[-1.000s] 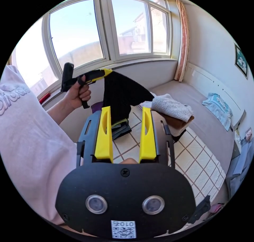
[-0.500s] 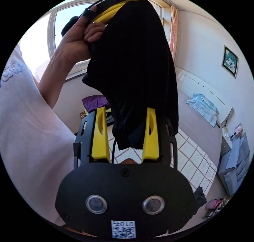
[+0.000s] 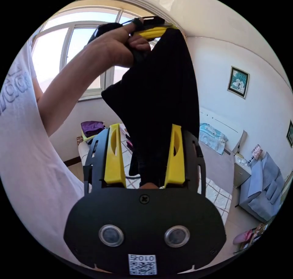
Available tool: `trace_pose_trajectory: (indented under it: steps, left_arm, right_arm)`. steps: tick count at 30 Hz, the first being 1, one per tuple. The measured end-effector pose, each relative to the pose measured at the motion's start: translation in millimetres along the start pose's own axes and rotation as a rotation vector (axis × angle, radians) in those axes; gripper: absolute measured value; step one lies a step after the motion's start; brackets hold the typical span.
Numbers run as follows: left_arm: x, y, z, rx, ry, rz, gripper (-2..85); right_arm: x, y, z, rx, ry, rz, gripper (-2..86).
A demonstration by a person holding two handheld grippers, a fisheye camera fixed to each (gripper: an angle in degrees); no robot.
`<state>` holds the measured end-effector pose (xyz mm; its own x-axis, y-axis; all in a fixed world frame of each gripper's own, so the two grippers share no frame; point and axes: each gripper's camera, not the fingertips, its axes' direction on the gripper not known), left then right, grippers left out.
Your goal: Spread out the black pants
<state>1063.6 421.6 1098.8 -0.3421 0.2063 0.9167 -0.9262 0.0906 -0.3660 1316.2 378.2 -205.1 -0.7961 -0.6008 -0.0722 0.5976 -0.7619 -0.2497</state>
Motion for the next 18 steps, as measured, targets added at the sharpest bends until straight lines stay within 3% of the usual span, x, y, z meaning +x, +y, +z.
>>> trace_pose_trajectory:
  steps: [8, 11, 13, 15, 18]
  left_arm:
    - [30, 45, 51, 0.062, 0.018, 0.007, 0.5]
    - [26, 65, 66, 0.037, 0.037, 0.004, 0.5]
    - [18, 74, 69, 0.016, 0.011, 0.038, 0.5]
    - [-3, 86, 63, -0.012, -0.114, 0.118, 0.5]
    - [-55, 104, 59, -0.142, -0.14, 0.079, 0.8]
  right_arm:
    - [-19, -44, -8, -0.001, 0.219, 0.029, 21.2]
    - [-26, -75, -7, 0.028, 0.285, 0.066, 14.6]
    - [-20, -94, -35, 0.147, 0.29, 0.106, 5.4]
    - [-7, -103, -58, 0.172, 0.306, 0.154, 3.9]
    - [26, -123, -86, 0.122, 0.102, 0.126, 2.7]
